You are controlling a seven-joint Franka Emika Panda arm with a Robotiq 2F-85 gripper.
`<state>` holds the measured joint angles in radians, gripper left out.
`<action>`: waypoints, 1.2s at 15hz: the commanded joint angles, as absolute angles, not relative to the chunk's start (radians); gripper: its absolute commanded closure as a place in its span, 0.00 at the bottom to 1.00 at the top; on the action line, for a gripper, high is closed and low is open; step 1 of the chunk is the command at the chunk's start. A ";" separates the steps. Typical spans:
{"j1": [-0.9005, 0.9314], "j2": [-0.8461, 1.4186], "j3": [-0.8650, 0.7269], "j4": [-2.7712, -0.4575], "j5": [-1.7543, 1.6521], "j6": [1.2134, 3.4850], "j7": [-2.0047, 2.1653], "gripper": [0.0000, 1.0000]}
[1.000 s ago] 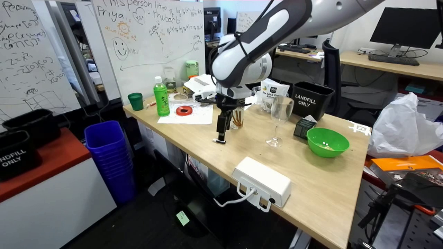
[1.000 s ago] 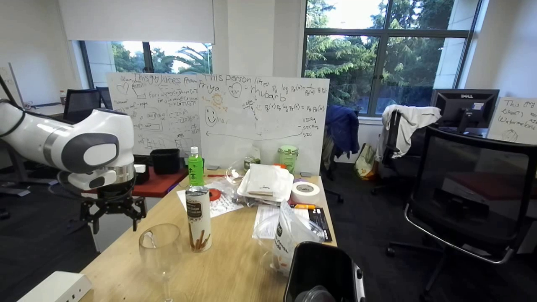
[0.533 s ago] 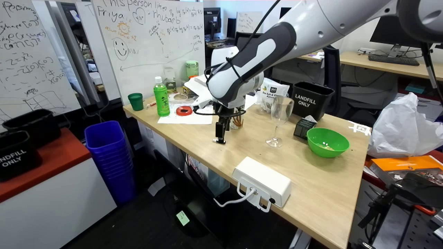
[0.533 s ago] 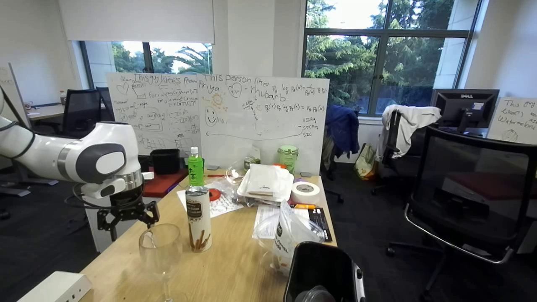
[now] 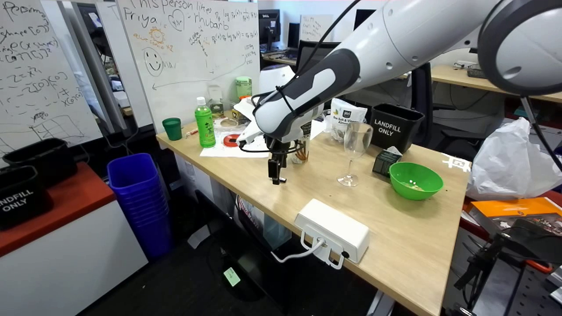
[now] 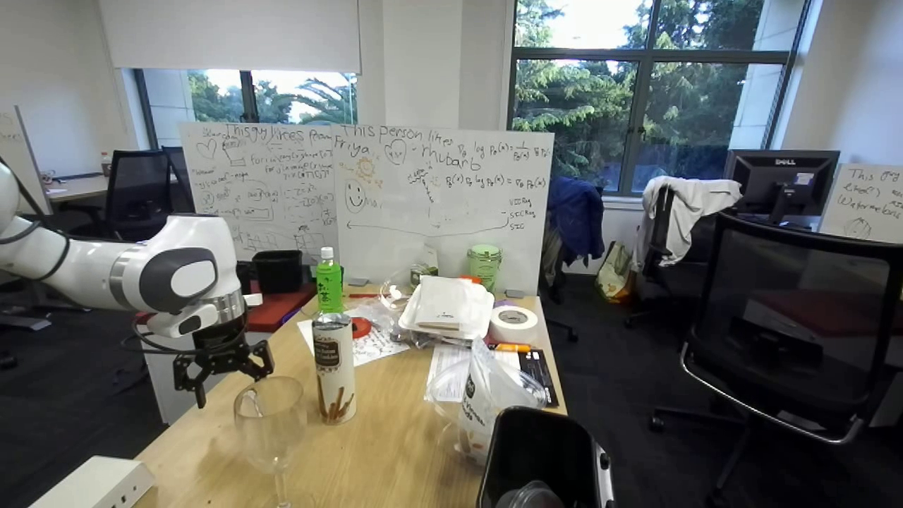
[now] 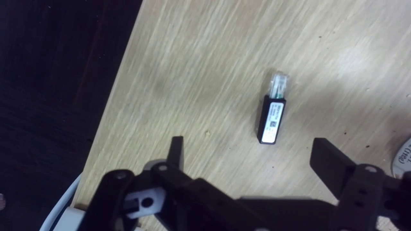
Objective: Pick up the black object from the table and put it in the bin
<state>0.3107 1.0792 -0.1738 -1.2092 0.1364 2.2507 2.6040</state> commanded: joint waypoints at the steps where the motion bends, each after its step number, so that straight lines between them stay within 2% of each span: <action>1: 0.305 1.138 -0.187 -1.109 0.165 2.171 2.604 0.00; 3: 0.296 1.156 -0.181 -1.081 0.169 2.145 2.604 0.01; 4: 0.289 1.165 -0.174 -1.066 0.162 2.133 2.604 0.13; 6: 0.284 1.185 -0.174 -1.036 0.163 2.111 2.604 0.18; 7: 0.283 1.194 -0.175 -1.021 0.163 2.099 2.604 0.17; 12: 0.277 1.243 -0.189 -0.949 0.168 2.052 2.603 0.03; 14: 0.271 1.262 -0.189 -0.920 0.167 2.035 2.603 0.03; 15: 0.270 1.270 -0.190 -0.909 0.168 2.027 2.603 0.05; 17: 0.266 1.286 -0.185 -0.883 0.166 2.009 2.603 0.18; 18: 0.264 1.293 -0.182 -0.873 0.164 2.004 2.603 0.27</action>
